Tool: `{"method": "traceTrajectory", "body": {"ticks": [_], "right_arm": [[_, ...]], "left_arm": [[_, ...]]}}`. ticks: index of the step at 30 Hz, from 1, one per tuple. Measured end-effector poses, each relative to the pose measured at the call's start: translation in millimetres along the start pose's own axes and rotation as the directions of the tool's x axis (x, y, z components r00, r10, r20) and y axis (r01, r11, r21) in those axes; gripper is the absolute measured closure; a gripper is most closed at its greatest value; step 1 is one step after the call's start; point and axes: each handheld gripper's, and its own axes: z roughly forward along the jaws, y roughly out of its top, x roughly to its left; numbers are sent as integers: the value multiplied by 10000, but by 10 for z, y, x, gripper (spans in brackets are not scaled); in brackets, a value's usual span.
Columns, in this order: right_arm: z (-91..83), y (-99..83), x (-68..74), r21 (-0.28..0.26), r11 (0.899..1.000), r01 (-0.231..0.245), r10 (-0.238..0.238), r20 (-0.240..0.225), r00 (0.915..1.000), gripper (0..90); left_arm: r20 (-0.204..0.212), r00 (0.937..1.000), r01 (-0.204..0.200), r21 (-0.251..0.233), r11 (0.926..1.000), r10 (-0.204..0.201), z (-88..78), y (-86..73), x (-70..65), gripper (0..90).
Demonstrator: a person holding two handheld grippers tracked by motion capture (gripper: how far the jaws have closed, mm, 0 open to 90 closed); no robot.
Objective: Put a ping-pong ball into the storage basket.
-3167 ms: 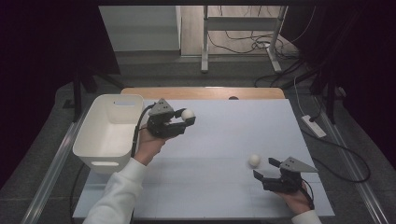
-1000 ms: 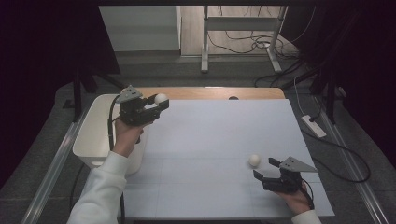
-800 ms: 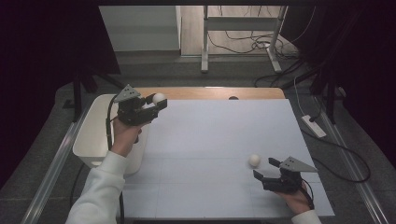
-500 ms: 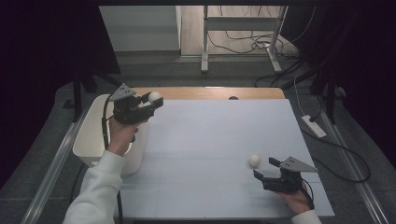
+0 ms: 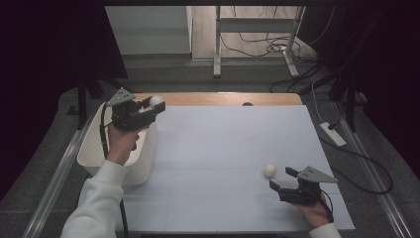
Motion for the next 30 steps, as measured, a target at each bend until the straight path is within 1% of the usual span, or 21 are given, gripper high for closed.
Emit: {"method": "traceTrajectory", "body": {"ticks": [10,24,30], "right_arm": [[9,0,3,16,10000,5,-5,-15,10000,159],[10,0,4,25,10000,6,-6,-23,10000,159],[11,1,5,17,10000,9,-9,-15,10000,159]], "left_arm": [[-213,9993,305,-7,9995,-305,-79,-27,114,505],[-566,9973,475,-23,9989,-475,-175,-50,236,505],[-746,9961,468,46,9989,-463,-201,-61,272,505]]}}
